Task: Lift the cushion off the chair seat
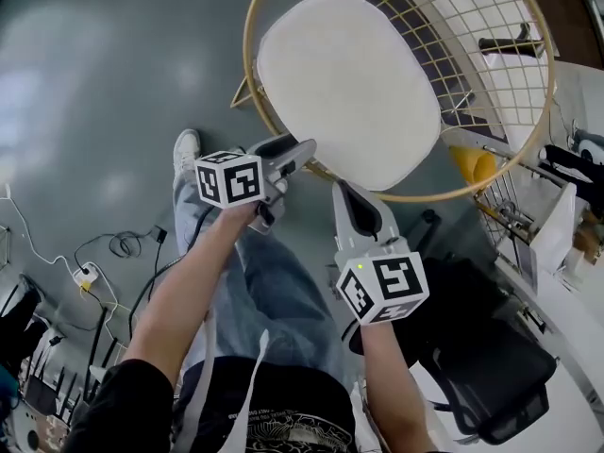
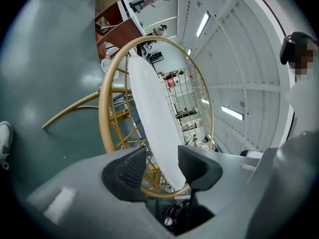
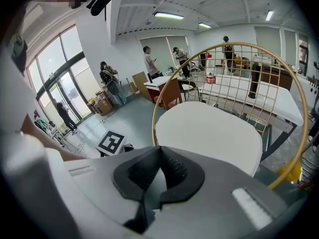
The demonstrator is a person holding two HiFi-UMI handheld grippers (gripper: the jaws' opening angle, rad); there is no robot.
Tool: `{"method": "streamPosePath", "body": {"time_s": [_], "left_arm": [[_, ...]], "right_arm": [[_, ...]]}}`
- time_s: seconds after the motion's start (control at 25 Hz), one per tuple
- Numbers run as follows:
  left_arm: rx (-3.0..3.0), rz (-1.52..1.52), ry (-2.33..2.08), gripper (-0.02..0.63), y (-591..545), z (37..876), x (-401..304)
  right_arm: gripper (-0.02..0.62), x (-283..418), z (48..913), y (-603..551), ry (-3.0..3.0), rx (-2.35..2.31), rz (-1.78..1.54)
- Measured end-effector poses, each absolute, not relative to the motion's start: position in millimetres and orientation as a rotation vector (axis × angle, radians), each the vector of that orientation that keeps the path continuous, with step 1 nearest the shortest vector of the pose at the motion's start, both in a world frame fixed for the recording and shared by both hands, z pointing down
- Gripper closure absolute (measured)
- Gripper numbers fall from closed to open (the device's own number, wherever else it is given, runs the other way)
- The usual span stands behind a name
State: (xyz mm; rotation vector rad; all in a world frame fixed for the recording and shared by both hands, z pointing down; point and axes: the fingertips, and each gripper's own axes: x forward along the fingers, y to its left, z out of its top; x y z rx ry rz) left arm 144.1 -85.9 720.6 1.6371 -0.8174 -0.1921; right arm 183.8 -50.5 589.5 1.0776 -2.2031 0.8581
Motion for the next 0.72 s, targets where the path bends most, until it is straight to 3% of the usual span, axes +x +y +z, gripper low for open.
{"method": "streamPosePath", "body": {"time_s": [0.28,0.32,0.4,0.44,0.72], "left_arm": [[1.55,-0.302,-0.821,0.403,-103,725,151],[1.54,-0.316,-0.82,0.425,-105,724,151],[1.532,-0.353,-0.804,0.532,-109,716,150],[1.528,-0.376,-0.786,0.548,-111,711,150],[1.524,-0.401,-0.727,0.568,-110,694,150]], "right_arm": [[0.597,197,588,-51,-2.181,1.095,0.866],[0.597,198,586,-50,-2.178,1.099,0.867],[0.597,201,582,-49,-2.172,1.113,0.872],[0.597,202,580,-50,-2.169,1.122,0.876],[0.597,201,577,-56,-2.159,1.176,0.887]]}}
